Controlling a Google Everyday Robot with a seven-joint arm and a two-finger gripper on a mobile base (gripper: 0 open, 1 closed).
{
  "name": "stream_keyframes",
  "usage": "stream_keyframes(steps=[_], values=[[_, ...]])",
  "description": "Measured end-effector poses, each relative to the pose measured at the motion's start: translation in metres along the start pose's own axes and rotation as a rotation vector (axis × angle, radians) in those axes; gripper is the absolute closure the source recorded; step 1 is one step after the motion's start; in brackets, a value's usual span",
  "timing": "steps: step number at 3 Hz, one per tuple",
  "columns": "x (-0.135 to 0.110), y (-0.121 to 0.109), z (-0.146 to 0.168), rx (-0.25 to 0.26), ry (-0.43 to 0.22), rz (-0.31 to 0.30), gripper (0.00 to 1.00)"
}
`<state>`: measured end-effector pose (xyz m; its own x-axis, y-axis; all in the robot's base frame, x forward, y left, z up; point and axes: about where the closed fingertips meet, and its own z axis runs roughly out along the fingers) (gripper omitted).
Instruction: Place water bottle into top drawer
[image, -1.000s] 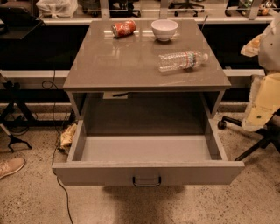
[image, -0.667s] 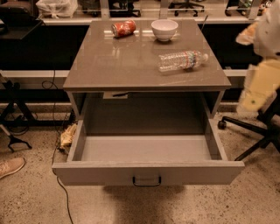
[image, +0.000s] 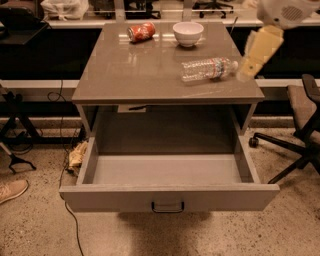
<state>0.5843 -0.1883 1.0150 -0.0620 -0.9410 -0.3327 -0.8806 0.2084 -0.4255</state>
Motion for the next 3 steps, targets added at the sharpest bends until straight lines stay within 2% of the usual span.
stream_keyframes(steps=[1, 3], values=[[-0.025, -0.037, 0.038, 0.02, -0.015, 0.017, 0.0], [-0.029, -0.041, 0.053, 0.008, -0.039, 0.034, 0.0]])
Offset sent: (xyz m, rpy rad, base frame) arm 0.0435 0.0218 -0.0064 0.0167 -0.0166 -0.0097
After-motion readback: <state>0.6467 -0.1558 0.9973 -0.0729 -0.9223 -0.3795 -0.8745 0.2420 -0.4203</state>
